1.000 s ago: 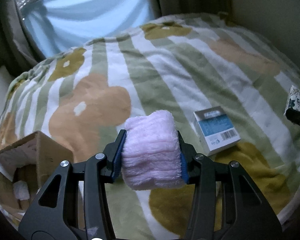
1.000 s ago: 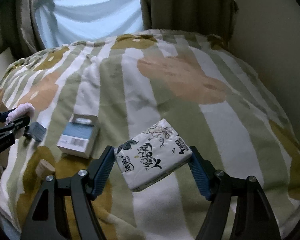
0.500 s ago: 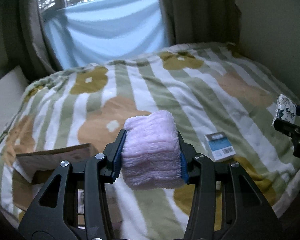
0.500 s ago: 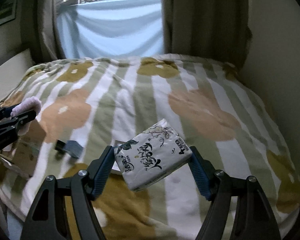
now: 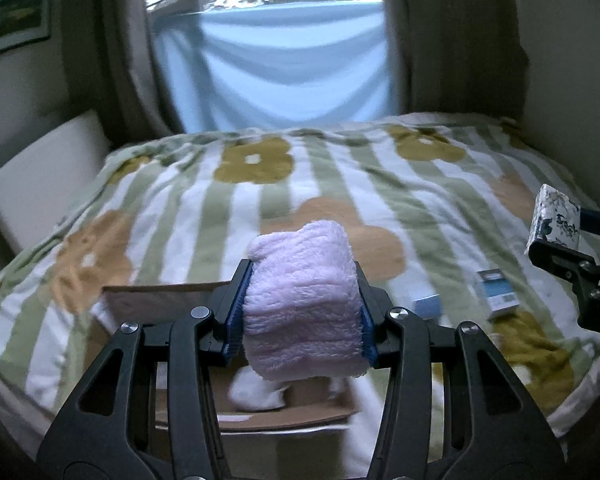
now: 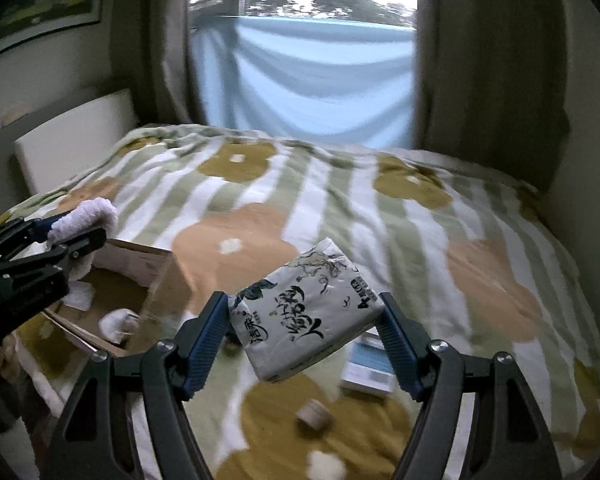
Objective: Organize objects
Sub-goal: 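Carry the pink roll and tissue pack over the box and release them inside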
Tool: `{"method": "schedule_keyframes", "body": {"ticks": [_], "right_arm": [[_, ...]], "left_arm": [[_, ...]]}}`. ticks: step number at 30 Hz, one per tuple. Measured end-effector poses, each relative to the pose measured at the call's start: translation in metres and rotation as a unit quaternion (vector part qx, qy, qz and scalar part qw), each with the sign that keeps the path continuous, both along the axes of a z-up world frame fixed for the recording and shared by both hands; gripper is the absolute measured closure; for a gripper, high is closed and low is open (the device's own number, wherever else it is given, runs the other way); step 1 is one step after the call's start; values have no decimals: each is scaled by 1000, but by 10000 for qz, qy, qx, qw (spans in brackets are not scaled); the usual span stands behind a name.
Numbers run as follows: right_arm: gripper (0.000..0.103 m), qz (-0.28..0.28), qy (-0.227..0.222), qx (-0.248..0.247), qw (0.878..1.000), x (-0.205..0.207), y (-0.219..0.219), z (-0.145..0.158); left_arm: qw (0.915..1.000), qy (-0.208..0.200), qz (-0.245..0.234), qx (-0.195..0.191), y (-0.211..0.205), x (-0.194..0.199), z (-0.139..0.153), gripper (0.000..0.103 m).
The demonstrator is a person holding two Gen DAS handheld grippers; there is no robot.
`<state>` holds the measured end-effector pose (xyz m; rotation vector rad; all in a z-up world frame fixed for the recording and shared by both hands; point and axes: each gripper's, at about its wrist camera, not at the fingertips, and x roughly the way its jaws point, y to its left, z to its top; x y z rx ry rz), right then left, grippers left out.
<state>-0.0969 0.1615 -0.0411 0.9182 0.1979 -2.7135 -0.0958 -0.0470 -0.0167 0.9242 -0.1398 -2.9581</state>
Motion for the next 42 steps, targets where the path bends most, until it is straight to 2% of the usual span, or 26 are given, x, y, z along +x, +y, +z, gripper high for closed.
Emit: {"method": "schedule_keyframes", "body": {"ticks": [11,22,27,32,42], "right_arm": [[33,784,-144,-7,9968,-14,-109,-5],[33,1341,-534,8,9895,-36,-199,-33],[33,1534,-605,70,9863,-44,-230,-51],[33,1646,-879,35,9824,-53,-252,-72],[33,1635,-1087,60,9805,-65,-262,-83]], "left_arm": [[9975,-154,682,122,-111,10,-18,61],[9926,-437,1075,371,-186,-3,-55,61],[9896,-570,1221,505,-210,-10,-74,61],[9868,-705,1319,620,-228,-17,-92,61],[9852,-786,1327,750,-236,-27,-105,61]]}}
